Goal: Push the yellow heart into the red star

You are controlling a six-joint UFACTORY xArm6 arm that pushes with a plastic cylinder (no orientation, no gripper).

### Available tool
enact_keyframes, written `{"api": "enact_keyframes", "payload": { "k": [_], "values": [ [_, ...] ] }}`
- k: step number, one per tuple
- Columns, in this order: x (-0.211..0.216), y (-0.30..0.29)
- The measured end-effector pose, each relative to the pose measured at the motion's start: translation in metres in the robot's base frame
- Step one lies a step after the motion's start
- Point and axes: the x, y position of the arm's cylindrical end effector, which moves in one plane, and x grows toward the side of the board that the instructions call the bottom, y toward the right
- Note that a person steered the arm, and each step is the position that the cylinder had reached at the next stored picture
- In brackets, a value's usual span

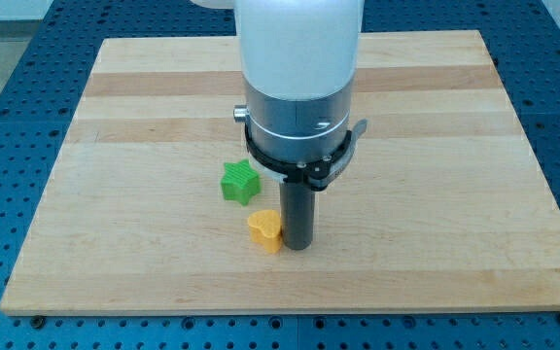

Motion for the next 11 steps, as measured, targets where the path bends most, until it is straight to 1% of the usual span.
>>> {"api": "enact_keyframes", "payload": {
  "k": [1, 2, 3, 4, 5, 6, 7, 8, 9, 10, 11],
  "values": [
    [0.034, -0.026],
    [0.046, -0.034],
    [0.031, -0.037],
    [-0.024, -0.037],
    [-0.058, -0.037],
    [-0.058, -0.037],
    [-0.086, -0.037],
    [-0.102, -0.037],
    [-0.109, -0.037],
    [-0.127, -0.037],
    [-0.128, -0.037]
  ]
}}
